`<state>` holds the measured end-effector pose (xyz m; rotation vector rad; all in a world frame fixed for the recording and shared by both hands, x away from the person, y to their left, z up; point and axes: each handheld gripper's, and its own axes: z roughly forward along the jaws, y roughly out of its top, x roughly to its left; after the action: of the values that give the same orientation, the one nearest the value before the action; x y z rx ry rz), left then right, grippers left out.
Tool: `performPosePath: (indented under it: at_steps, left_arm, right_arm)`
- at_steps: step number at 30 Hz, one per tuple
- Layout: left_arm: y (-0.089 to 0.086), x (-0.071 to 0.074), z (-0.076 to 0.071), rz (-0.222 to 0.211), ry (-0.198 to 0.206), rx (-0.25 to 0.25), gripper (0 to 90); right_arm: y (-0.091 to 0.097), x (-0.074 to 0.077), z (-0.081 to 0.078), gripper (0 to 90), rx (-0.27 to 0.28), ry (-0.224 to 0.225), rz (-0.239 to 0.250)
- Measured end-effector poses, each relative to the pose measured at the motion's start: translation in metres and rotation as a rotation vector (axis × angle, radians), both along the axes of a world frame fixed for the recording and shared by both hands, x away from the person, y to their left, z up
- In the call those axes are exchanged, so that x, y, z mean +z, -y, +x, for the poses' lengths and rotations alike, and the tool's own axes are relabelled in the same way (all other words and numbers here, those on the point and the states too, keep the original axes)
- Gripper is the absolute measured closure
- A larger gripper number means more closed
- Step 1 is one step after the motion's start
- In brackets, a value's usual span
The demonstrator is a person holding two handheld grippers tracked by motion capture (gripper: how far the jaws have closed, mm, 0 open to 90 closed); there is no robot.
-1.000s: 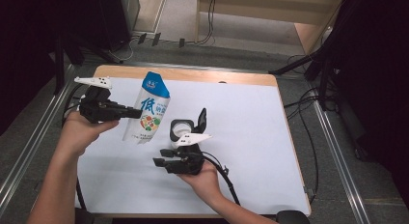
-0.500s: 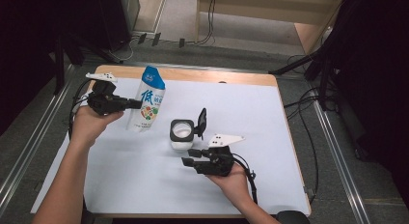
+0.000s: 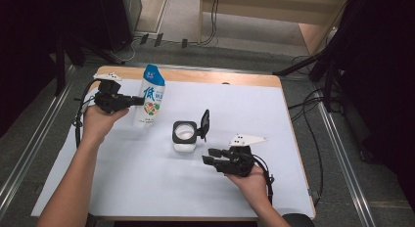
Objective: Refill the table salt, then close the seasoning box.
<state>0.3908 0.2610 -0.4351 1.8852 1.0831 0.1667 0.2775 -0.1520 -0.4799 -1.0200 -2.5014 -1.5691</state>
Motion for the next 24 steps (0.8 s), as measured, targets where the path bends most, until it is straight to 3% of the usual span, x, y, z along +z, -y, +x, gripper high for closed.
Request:
performPosePath:
  at_steps: [7, 12, 24]
  left_arm:
    - [-0.002, -0.012, 0.003, 0.000, -0.003, 0.009, 90.0]
    - [-0.003, -0.013, -0.001, 0.002, -0.001, 0.004, 90.0]
    - [-0.013, -0.017, -0.029, 0.040, 0.004, 0.021, 89.9]
  right_arm:
    - [0.011, 0.001, 0.008, 60.2, -0.033, 0.002, -0.008]
    - [0.017, 0.002, 0.016, 60.9, -0.063, -0.001, -0.013]
    - [0.022, 0.007, 0.036, 62.1, -0.121, 0.003, -0.013]
